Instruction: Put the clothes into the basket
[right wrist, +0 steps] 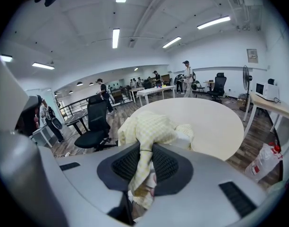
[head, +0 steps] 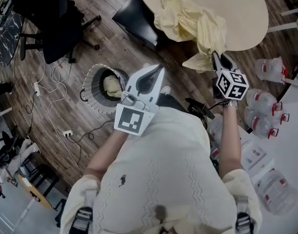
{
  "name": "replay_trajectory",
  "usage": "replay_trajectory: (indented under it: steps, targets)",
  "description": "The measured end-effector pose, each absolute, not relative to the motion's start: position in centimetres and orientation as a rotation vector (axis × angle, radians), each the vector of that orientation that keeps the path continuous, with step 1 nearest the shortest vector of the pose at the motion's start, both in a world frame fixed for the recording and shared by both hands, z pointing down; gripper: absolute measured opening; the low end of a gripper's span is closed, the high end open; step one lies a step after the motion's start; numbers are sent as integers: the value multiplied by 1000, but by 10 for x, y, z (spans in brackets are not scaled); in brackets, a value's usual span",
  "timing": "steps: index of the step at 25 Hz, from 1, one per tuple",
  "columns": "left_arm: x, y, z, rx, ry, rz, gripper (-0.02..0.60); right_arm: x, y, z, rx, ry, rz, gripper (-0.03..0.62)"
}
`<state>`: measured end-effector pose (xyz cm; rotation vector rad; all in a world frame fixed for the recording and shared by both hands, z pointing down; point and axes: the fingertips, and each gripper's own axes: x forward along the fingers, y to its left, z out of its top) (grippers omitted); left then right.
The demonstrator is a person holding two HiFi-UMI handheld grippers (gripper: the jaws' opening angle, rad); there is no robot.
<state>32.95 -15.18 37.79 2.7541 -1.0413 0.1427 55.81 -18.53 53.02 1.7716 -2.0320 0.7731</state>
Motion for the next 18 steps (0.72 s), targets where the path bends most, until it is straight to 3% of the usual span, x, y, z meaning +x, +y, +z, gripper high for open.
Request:
replay_trajectory:
  steps: [18]
  targets:
    - [356,-97,370,2797,-1014,135,20,573,-115,472,1867,-2129,684,78]
